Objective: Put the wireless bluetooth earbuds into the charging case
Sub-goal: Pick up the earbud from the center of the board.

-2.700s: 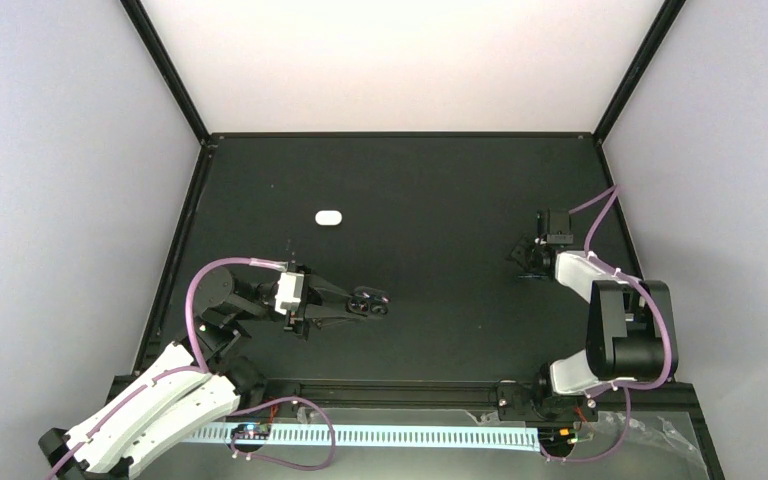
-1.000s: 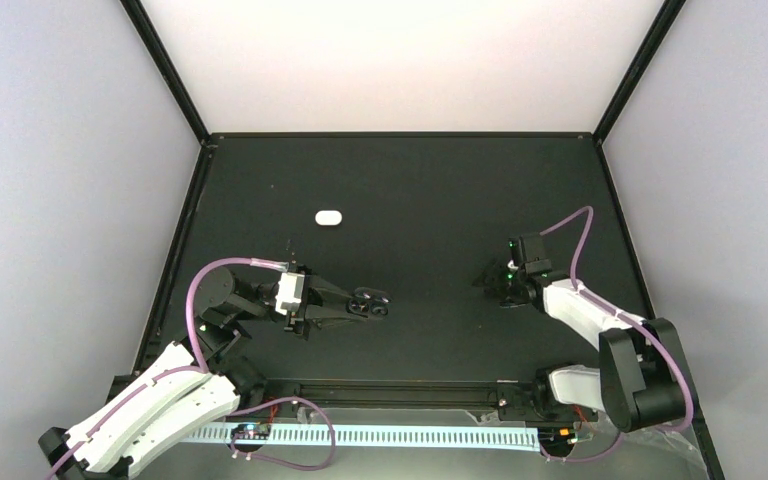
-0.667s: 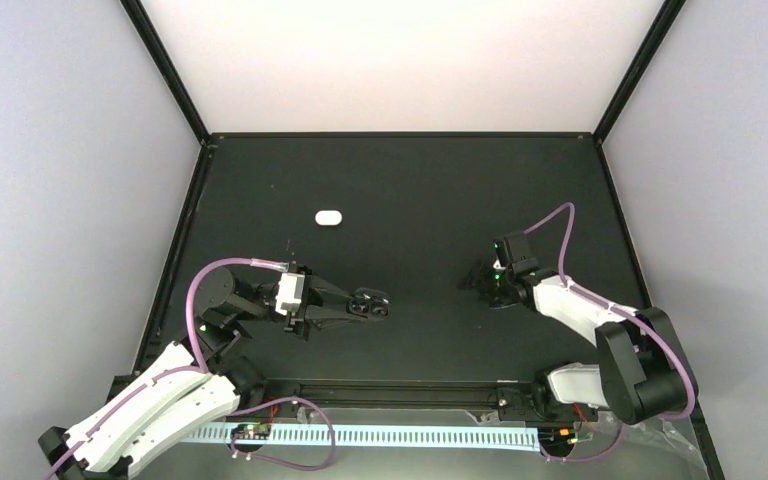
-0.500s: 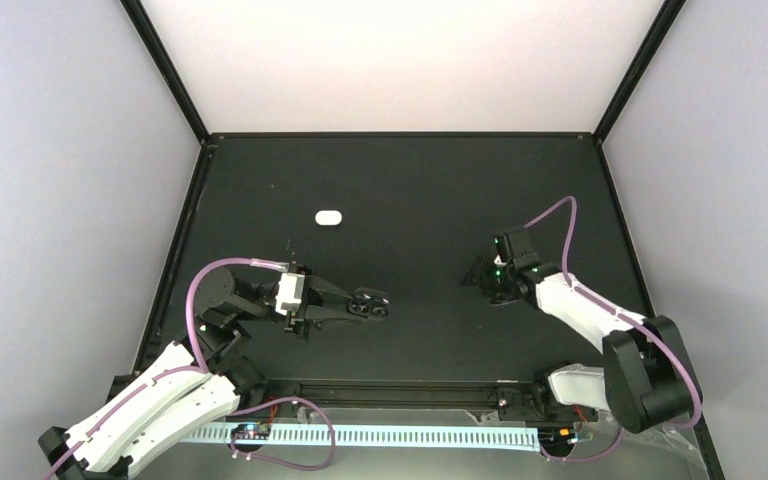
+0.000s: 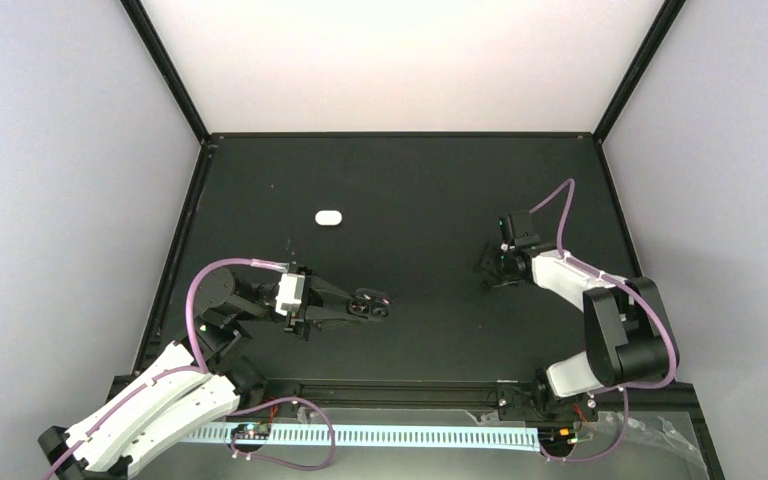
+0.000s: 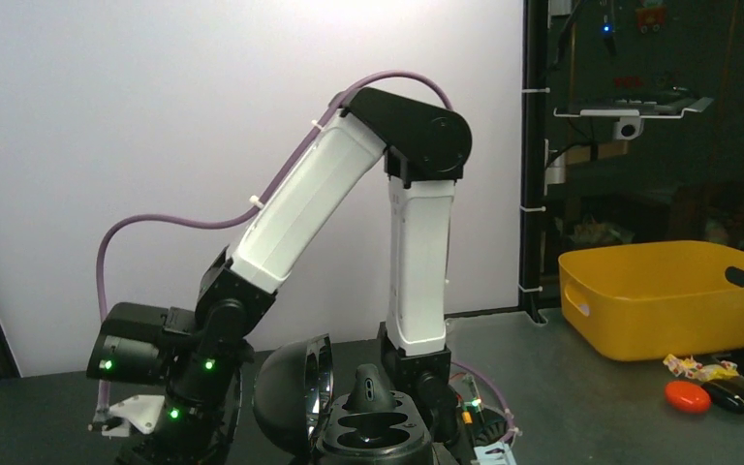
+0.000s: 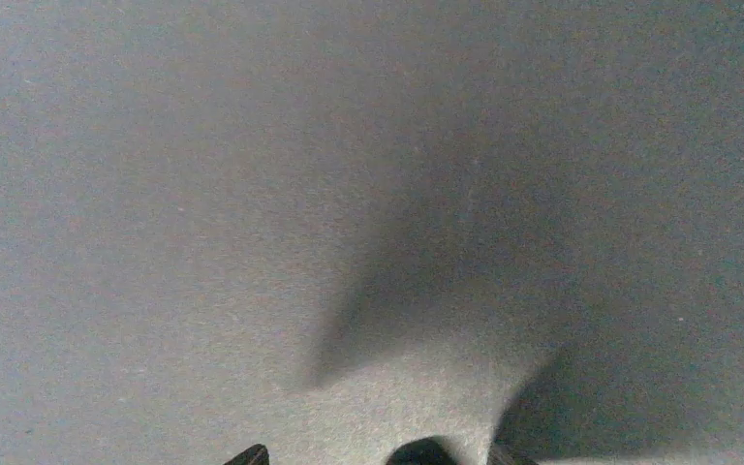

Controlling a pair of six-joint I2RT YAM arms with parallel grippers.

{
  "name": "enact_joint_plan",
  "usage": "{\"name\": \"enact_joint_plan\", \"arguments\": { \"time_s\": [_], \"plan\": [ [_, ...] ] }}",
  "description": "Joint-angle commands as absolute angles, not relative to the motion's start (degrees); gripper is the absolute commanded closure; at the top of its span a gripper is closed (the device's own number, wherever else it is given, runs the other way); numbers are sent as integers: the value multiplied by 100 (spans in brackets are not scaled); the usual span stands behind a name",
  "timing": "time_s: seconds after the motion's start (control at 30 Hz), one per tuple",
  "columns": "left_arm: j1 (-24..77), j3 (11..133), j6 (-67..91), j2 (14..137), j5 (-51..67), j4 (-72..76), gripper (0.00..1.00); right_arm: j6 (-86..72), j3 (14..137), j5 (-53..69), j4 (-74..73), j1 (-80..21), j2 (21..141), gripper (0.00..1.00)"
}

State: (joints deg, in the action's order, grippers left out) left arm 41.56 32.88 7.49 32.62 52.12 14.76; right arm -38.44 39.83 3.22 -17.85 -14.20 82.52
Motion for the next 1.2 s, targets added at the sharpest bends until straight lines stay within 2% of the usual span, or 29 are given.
{"name": "enact_joint_plan", "arguments": {
  "time_s": [0.0, 0.8, 1.17],
  "plan": [
    [4201, 3524, 620, 3246, 5203, 1493, 98, -3780, 4060, 411, -1523, -1406, 8481, 42],
    [4201, 3528, 650, 3292, 5217, 1514, 99, -4129, 3095, 1011, -1562, -2125, 7576, 42],
    [4212, 3524, 642, 3309, 5221, 1511, 98, -3462, 3697, 149, -2403, -1772, 7147, 43]
  ]
}}
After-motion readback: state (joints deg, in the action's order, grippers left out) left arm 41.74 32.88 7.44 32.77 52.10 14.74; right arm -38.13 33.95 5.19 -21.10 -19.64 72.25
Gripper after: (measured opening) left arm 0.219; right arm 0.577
